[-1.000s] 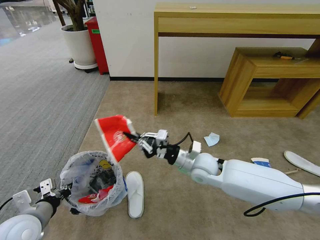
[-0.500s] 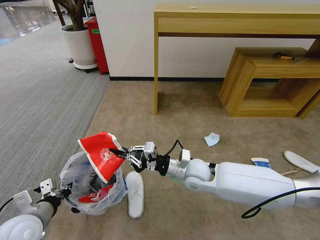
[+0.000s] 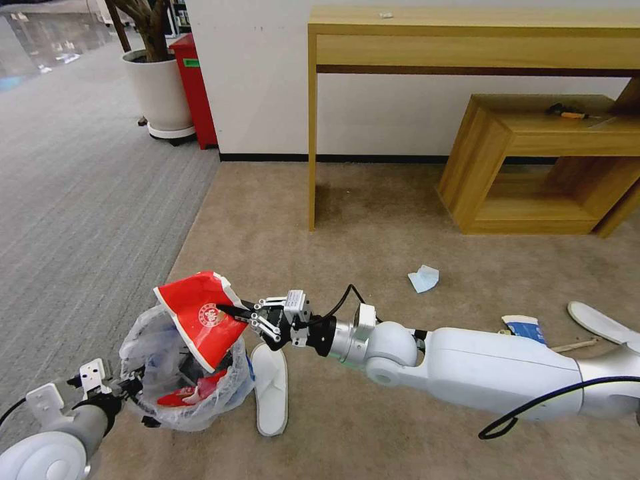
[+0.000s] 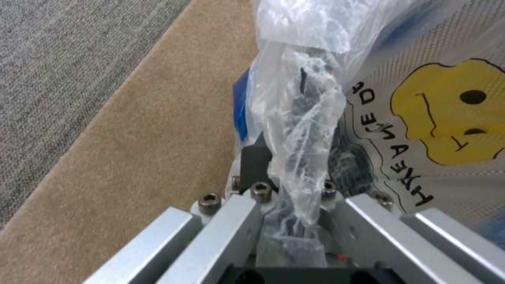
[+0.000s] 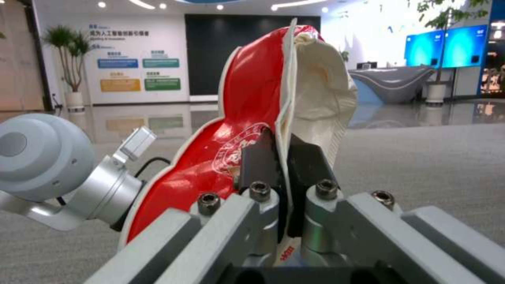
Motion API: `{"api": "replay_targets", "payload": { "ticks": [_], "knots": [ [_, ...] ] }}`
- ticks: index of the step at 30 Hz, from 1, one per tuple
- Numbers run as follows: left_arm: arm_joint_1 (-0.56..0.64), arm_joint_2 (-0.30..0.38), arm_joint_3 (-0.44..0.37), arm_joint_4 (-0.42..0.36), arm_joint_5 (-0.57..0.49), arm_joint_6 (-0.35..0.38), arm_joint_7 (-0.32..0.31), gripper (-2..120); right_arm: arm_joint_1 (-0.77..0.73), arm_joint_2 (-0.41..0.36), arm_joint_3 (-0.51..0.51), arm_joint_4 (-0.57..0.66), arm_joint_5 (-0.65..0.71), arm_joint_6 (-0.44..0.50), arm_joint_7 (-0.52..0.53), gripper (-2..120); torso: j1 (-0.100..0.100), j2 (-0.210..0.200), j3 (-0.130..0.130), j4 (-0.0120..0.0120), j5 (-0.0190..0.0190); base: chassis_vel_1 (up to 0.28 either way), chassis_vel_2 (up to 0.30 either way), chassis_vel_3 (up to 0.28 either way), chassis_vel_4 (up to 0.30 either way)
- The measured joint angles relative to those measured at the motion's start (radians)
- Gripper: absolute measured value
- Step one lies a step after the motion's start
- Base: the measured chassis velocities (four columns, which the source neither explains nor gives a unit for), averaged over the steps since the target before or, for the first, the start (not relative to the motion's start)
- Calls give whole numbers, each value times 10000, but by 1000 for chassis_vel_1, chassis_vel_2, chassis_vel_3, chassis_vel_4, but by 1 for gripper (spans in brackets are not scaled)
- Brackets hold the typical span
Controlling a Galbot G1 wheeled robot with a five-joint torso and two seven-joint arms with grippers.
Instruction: Pick up the trash bin and place the garbage on the floor into it.
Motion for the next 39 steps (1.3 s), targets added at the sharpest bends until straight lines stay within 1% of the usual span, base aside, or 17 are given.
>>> {"api": "replay_targets", "payload": {
  "ticks": [10,22,28,39],
  "knots": [
    [112,-97,-12,-195,18,-7,-1,0,-38,121,-151,-161,-110,19,17,0,0,0,0,0,0,0,0,0,0],
    [200,-261,-87,-307,96,-5,-14,0,47,502,-538,-302,-192,23,132,0,0,0,0,0,0,0,0,0,0],
    [259,-445,-52,-461,205,21,-16,0,163,880,-850,-620,-218,61,128,0,-1,0,0,1,0,0,0,0,0],
    [403,-542,-23,-665,244,33,-13,0,156,1352,-1108,-1312,-304,172,52,0,0,0,0,1,-1,0,0,0,0]
  ]
}}
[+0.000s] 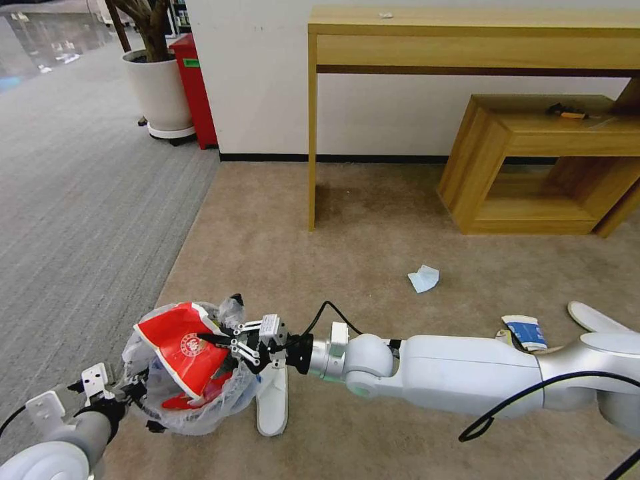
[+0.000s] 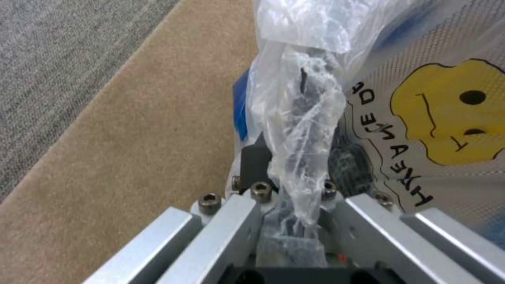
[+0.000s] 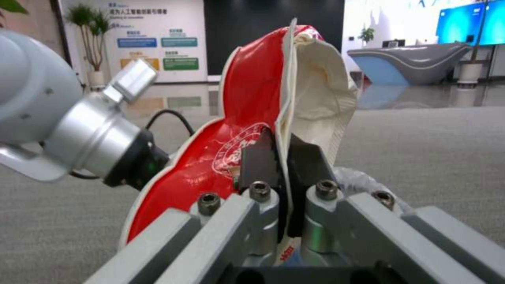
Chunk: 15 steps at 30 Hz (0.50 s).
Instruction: Pick up the trash bin and place the garbage on the floor into it.
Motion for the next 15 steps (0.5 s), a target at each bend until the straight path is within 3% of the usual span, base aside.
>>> {"api": "replay_targets", "payload": {
  "ticks": [15],
  "knots": [
    [251,-65,18,-267,111,3,63,0,-55,687,-148,-794,-116,131,-103,0,0,0,0,0,0,0,0,0,0]
  ]
}}
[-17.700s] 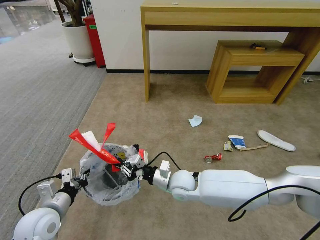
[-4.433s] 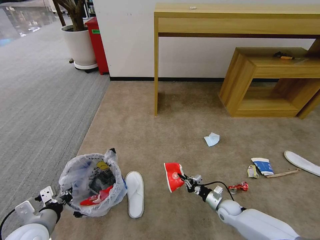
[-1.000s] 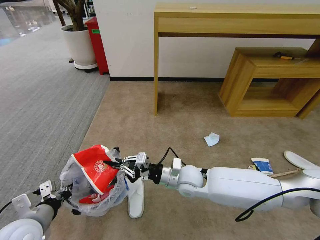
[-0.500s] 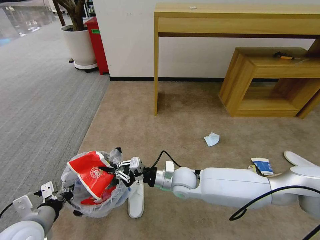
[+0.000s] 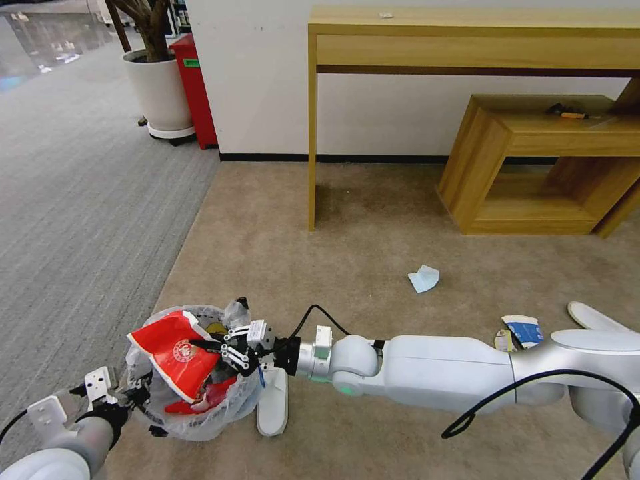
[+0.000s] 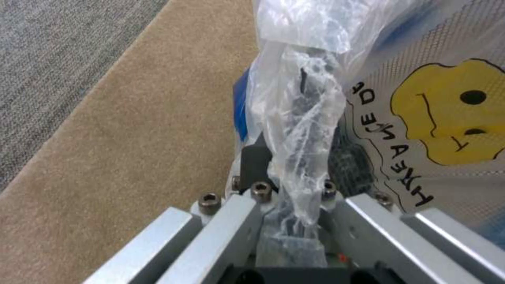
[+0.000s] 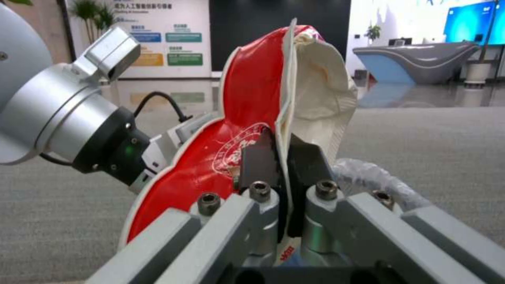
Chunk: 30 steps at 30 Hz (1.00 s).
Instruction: Pick up the trash bin and place the garbage on the floor into it.
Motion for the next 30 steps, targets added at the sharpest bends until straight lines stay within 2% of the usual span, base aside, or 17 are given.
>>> {"api": "replay_targets", "payload": {
  "ticks": [7,9,11,12,14,15,17,18,21,23,24,26,28,30],
  "knots": [
    [-15,20,-4,55,8,-3,6,0,-32,-77,-7,47,-61,-41,-59,1,0,0,0,0,1,0,0,0,0],
    [-39,48,-24,103,4,-7,6,0,-12,-175,21,146,-63,-99,-84,11,0,0,0,0,0,0,0,0,0],
    [-39,48,-24,103,4,-7,6,0,-12,-175,21,146,-63,-99,-84,11,0,0,0,0,0,0,0,0,0],
    [-61,64,-48,110,-20,-14,6,0,-3,-246,37,187,-71,-124,-117,21,1,0,0,0,1,0,0,0,0],
    [-62,69,-58,80,-52,-14,3,0,-3,-297,41,214,-87,-138,-124,30,1,0,0,-1,1,0,0,0,0],
    [-62,69,-58,80,-52,-14,3,0,-3,-297,41,214,-87,-138,-124,30,1,0,0,-1,1,0,0,0,0],
    [-44,40,-70,47,-58,-14,-4,0,-12,-314,42,243,-108,-141,-125,41,1,0,0,-1,1,0,0,0,0],
    [-44,40,-70,47,-58,-14,-4,0,-12,-314,42,243,-108,-141,-125,41,1,0,0,-1,1,0,0,0,0],
    [13,-49,-70,-17,-37,-15,-4,0,-23,-327,39,247,-165,-142,-124,54,2,0,0,-1,1,0,0,0,0],
    [37,-70,-68,-38,-28,-15,-1,0,-25,-330,38,243,-178,-142,-124,58,1,0,0,0,1,0,0,0,0],
    [75,-94,-66,-54,1,-15,11,0,-31,-340,38,237,-203,-142,-124,68,1,0,0,-1,1,0,0,0,0],
    [85,-102,-66,-61,15,-17,13,0,-35,-338,38,237,-211,-142,-124,69,1,0,0,0,1,0,0,0,0],
    [116,-127,-66,-81,47,-19,26,0,-58,-305,40,242,-242,-135,-118,81,1,0,0,0,1,0,0,0,0],
    [119,-133,-66,-81,55,-20,29,0,-64,-301,44,246,-244,-134,-114,83,1,0,0,0,1,0,0,0,0]
  ]
}}
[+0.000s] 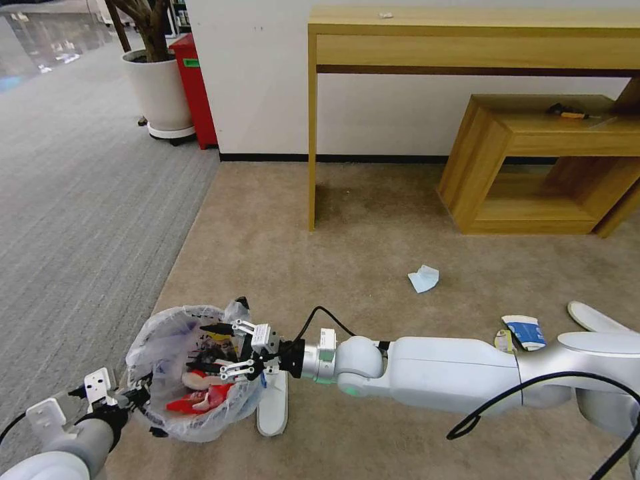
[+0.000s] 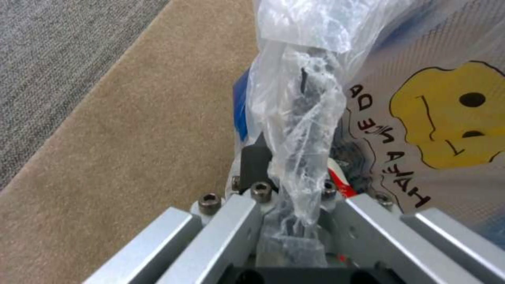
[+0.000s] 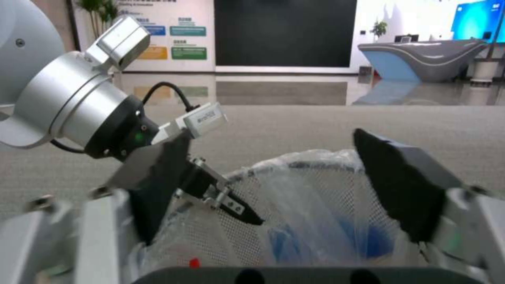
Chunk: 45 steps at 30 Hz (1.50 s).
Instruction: Pick up the trash bin and place the garbage on the floor into it.
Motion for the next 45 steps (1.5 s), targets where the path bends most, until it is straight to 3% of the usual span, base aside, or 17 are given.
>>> {"api": "replay_targets", "payload": {
  "ticks": [2,4,10,20,35,45],
  "knots": [
    [4,-21,0,61,64,-10,21,0,-11,9,67,71,-8,6,42,96,0,0,0,0,0,0,0,0,0],
    [-5,-46,11,108,93,-12,22,0,-12,9,138,137,-7,6,93,99,0,0,0,0,0,0,0,0,0],
    [-63,-138,43,271,249,-33,66,0,-37,81,532,358,69,-7,304,100,0,0,0,0,-1,0,0,0,0],
    [-150,-170,-39,442,431,-141,133,0,-287,-2,2439,598,494,-305,727,100,0,0,0,1,-1,0,0,0,0],
    [-303,-113,-397,675,622,-358,238,0,-2298,-1617,5998,432,612,-608,1174,100,0,0,0,1,1,0,0,0,0],
    [-364,144,-624,1237,713,-579,337,0,-3792,-2348,7144,109,395,-414,945,100,-1,0,0,-2,0,0,0,0,0]
  ]
}}
